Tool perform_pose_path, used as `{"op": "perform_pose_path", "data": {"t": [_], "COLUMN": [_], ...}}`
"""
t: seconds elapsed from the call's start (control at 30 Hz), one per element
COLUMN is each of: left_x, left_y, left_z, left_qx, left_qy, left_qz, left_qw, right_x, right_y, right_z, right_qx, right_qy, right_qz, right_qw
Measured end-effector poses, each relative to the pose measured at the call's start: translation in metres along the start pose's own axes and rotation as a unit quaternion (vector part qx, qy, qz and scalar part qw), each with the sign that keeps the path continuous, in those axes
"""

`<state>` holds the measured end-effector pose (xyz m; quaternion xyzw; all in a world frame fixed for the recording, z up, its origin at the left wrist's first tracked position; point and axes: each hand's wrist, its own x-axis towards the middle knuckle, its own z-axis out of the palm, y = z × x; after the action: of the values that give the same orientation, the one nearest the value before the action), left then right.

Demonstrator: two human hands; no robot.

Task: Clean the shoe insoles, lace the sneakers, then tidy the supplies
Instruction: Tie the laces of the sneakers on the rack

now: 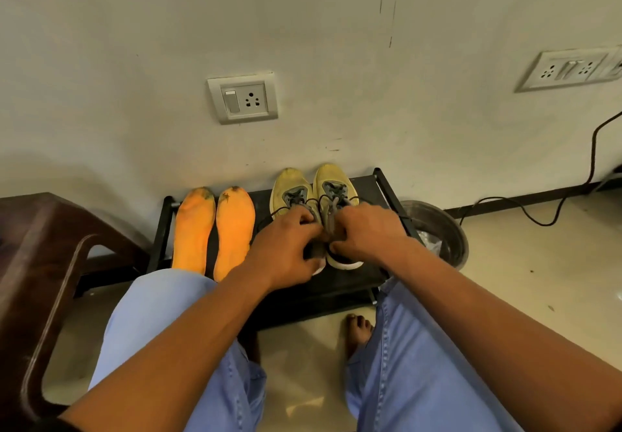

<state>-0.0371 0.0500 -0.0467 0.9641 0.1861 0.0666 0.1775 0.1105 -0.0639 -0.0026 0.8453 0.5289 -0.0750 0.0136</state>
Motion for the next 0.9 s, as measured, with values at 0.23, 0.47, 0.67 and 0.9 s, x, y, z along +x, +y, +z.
{"op": "perform_pose_path", "data": {"t": [0.23,0.47,0.67,0.9], "left_x": [0.022,0.049,0.077,0.086], "left_y": [-0.038,-0.071,-0.084,-0.085], "left_z": [-0.019,-0.012,-0.015,-0.022], "left_qx": [-0.092,-0.06,-0.105,-0.184], "left_qy": [0.085,0.031,-0.03,-0.034], "left_qz": [-0.129,-0.142,-0.104,-0.125], "left_qw": [0.984,0.988,0.989,0.974], "right_x": [0.049,0.096,0.131,0.137], "right_y": [-0.007,-0.015,-0.007,0.007], "right_z": [-0.01,0.016,0.026,0.02], "right_qx": [0.116,0.184,0.192,0.257], "right_qy": [0.103,0.099,-0.004,-0.053], "right_qz": [0.015,0.008,-0.019,-0.021], "right_qw": [0.988,0.978,0.981,0.965]}}
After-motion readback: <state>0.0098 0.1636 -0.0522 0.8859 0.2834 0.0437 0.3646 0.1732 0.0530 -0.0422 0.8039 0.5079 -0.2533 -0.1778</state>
